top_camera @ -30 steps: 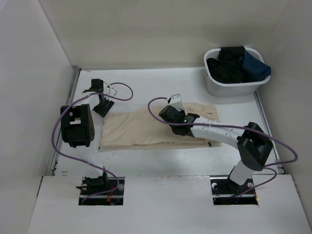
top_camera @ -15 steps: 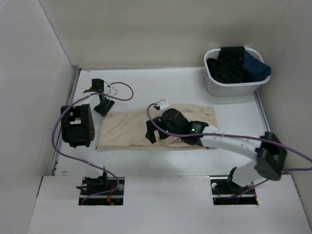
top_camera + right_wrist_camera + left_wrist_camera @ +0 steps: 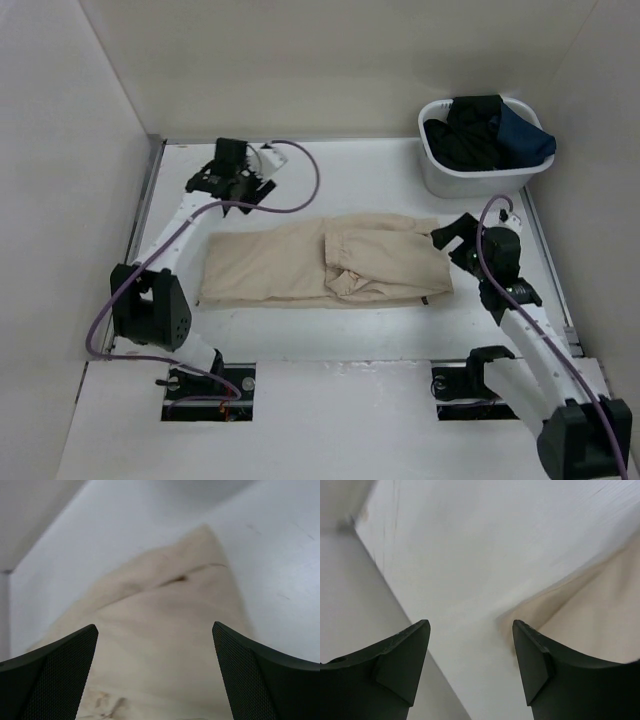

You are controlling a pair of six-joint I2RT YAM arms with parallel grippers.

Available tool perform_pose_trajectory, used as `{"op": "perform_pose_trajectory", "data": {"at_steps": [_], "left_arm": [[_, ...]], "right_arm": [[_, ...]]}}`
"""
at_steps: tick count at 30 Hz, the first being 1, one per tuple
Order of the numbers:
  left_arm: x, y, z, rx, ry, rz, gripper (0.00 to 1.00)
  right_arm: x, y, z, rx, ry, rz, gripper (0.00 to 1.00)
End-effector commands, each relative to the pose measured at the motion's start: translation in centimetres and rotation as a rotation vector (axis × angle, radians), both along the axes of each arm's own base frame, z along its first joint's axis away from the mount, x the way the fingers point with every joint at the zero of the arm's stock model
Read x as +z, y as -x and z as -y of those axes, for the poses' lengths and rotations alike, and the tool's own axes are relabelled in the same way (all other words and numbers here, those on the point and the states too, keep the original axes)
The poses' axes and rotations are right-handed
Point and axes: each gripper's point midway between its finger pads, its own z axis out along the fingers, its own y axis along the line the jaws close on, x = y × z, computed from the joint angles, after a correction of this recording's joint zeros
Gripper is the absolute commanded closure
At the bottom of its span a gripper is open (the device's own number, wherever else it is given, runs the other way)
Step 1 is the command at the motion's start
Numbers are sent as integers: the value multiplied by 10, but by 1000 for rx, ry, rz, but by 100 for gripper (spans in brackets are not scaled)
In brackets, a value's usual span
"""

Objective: Fold and stack the trousers
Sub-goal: Fold the trousers

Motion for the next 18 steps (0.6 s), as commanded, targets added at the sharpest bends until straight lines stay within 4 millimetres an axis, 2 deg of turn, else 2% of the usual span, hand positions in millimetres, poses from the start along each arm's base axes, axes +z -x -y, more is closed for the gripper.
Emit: {"op": "perform_pose_trajectory", "data": {"at_steps": [1,4,6,8,10,12,13,15,18], "left_arm": [[31,31,104,-292,115,-4,34],[16,64,180,-456,226,-103,34],[-1,86,220,-541,268,-180,34],[-17,99,244,-588,277,-224,34],[-32,101,257,-593,292,-253,34],[-52,100,265,-572,298,-298,34],[-63,101,267,-566,291,-323,35],[-80,103,270,-562,278,-361,36],[-100,109,272,-564,248,-394,37]], "right_arm": [[-53,5,15,-39,-70,-150,0],[-67,-9,15,-12,-107,-139,0],[-77,-15,10,19,-133,-151,0],[-88,-17,2,59,-149,-184,0],[-98,-15,-1,78,-148,-219,0],[-109,-13,-1,75,-148,-255,11],[-117,-11,-2,78,-151,-285,22],[-125,-12,0,83,-146,-313,36],[-129,-19,3,90,-134,-331,73]]}}
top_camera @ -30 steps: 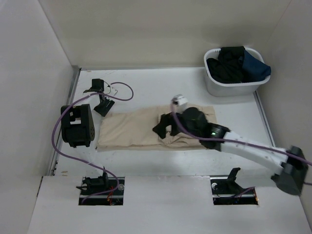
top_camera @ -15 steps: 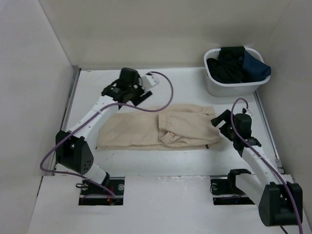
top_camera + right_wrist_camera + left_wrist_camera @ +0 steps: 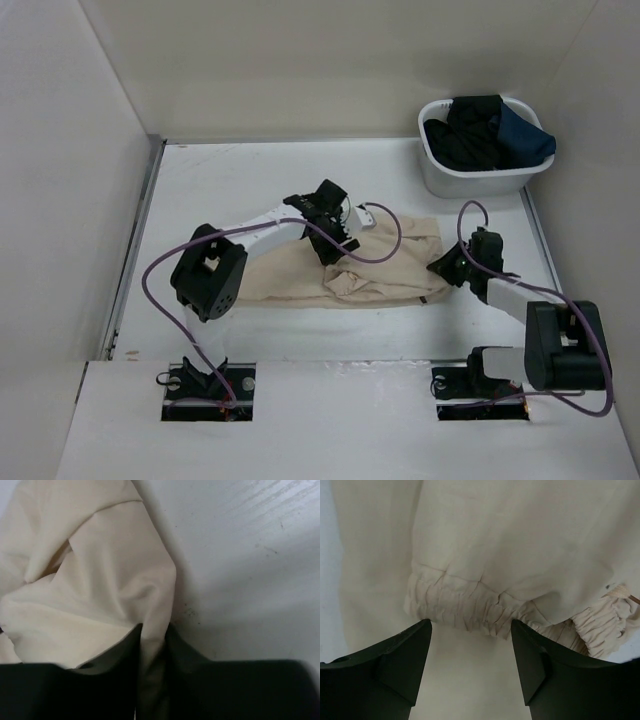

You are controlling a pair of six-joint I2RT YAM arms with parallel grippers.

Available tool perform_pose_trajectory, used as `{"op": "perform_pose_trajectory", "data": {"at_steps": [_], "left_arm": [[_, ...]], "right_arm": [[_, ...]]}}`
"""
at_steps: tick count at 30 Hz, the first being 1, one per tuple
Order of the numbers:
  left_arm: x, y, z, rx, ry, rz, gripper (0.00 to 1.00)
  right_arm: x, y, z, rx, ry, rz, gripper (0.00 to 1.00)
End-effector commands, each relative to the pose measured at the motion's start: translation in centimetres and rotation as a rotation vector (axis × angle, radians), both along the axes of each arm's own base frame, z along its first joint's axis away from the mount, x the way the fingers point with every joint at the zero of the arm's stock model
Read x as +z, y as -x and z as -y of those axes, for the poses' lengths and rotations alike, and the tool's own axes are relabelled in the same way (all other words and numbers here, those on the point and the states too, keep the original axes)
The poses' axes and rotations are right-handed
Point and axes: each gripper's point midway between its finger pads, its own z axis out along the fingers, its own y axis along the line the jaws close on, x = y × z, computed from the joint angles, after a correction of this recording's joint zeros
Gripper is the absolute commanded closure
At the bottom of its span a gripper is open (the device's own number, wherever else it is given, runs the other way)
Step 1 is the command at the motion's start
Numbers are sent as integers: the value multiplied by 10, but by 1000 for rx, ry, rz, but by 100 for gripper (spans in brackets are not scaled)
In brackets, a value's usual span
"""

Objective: Fold and stack the trousers
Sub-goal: Fold the trousers

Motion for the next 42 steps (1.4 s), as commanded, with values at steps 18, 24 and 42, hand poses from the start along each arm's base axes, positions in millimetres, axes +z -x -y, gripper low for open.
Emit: {"op": "perform_pose_trajectory", "data": {"at_steps": [18,24,42], "left_arm": [[39,-44,-92,277,12,99,34],[9,-58,-112,361,-57,75,35],[10,-110,-211,647,-61,117,35]], "right_arm": [[242,2,46,170,482,327,100],[253,-17,-62,446,544,317,98],[136,-7,-316,892,412,187,0]]}}
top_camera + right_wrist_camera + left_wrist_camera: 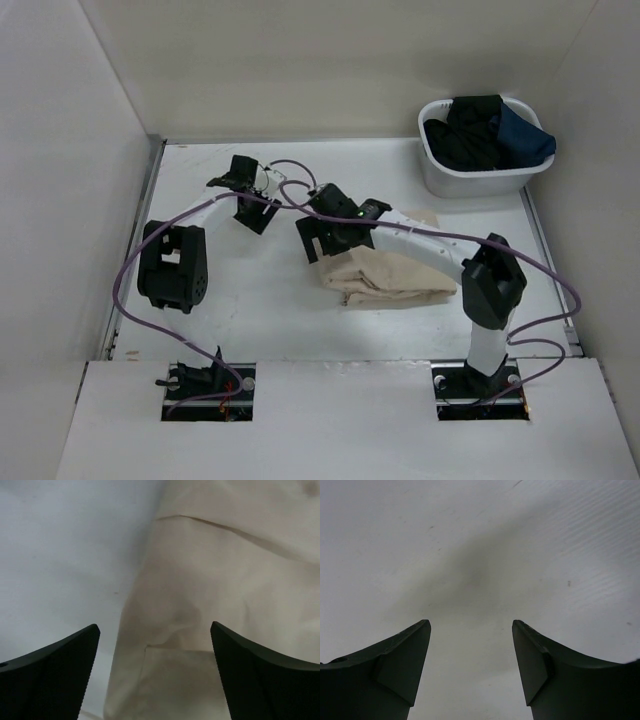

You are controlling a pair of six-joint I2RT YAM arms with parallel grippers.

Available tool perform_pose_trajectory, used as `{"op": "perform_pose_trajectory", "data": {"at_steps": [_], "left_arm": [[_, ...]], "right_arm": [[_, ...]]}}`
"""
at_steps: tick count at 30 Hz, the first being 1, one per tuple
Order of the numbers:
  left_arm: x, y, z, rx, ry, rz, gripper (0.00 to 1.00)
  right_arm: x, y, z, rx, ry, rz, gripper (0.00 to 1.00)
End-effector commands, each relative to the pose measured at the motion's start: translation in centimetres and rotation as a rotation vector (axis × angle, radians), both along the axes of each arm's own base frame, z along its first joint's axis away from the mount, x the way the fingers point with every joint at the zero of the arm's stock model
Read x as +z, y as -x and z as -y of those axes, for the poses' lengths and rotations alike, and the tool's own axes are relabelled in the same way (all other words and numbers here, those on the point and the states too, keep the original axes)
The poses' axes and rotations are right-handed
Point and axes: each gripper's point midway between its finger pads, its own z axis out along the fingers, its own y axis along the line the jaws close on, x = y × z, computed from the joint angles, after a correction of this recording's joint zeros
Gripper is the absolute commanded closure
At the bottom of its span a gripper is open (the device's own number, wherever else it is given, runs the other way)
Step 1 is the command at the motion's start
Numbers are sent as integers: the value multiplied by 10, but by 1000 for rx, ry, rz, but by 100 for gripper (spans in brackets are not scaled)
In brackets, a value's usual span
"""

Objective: Fold and stack the trousers
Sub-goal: Fold the trousers

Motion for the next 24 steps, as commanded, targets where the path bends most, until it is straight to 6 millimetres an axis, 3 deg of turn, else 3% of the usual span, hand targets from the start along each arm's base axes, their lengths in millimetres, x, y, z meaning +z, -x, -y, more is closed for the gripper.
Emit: {"op": "perform_pose_trajectory", "data": {"at_steps": [1,3,5,7,9,11,13,17,20,24], "left_arm": [[17,-21,-8,49,21,68,35],[23,-23,-11,51,17,85,35],[38,-25,-6,36,20,120,35],[61,-23,8,1,46,171,35],[85,-13,43,-81,96,217,35],[99,9,88,-201,158,230,33],[99,35,129,-303,211,204,32],[81,86,203,-486,298,102,34],[70,114,240,-583,356,50,34],[36,137,251,-634,359,-61,35]], "right_arm": [[54,9,-62,118,-237,56,0],[83,31,-86,254,-358,84,0],[121,47,-91,328,-476,155,0],[151,57,-75,311,-585,230,0],[161,44,-33,160,-660,287,0],[146,21,33,-91,-679,304,0],[117,4,110,-382,-672,286,0],[63,-7,218,-706,-584,257,0],[26,-11,255,-783,-512,200,0],[-14,-13,268,-836,-495,112,0]]}}
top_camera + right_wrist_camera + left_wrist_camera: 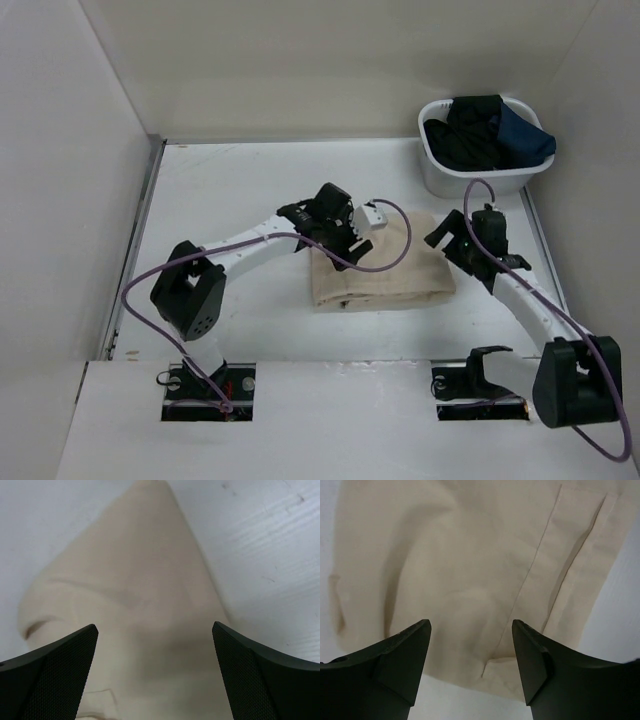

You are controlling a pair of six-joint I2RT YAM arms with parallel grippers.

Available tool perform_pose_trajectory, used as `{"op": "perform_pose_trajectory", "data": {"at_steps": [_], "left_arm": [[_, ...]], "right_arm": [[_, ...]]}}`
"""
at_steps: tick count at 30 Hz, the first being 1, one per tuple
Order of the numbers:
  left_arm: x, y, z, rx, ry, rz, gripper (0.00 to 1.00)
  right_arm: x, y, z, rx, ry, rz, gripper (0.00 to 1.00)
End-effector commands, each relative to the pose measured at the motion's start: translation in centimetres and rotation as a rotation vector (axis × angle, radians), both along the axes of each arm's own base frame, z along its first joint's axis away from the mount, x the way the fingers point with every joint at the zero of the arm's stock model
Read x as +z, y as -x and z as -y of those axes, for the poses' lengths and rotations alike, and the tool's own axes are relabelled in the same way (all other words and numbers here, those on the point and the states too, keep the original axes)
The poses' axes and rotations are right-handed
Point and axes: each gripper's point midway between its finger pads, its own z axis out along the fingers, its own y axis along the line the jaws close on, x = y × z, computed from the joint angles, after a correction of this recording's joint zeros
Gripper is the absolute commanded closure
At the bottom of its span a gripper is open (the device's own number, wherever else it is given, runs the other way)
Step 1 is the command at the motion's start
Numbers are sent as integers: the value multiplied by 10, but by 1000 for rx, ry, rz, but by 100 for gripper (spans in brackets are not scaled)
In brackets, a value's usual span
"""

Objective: Fold and stack the trousers
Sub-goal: Fold the trousers

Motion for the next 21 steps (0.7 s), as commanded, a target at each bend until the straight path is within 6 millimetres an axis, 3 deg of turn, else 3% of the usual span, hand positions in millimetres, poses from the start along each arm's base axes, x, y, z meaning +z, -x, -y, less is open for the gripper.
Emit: {"op": "perform_pose_trajectory", "data": {"at_steps": [1,4,7,10,12,14,16,19,21], "left_arm": [[-32,18,2,-38,-10,-104,36],[-60,39,-14,-101,-96,-141,38],[-86,48,-44,-138,-213,-116,41],[-109,40,-82,-164,-364,6,41],[-114,25,-101,-153,-423,109,40],[-105,12,-111,-127,-423,171,38],[-85,-1,-116,-79,-384,205,37],[-46,-19,-122,-13,-306,248,37],[-32,-21,-130,26,-293,217,37]], "right_arm": [[-18,0,-6,18,-66,-34,0],[-35,5,-17,23,-124,-76,0],[-47,16,-36,12,-168,-107,0],[-52,30,-61,26,-212,-114,0],[-52,41,-84,59,-245,-126,4],[-46,51,-100,82,-253,-118,3],[-39,57,-100,80,-228,-100,0],[-23,45,-68,26,-149,-54,0],[-14,32,-49,18,-120,-30,0]]}}
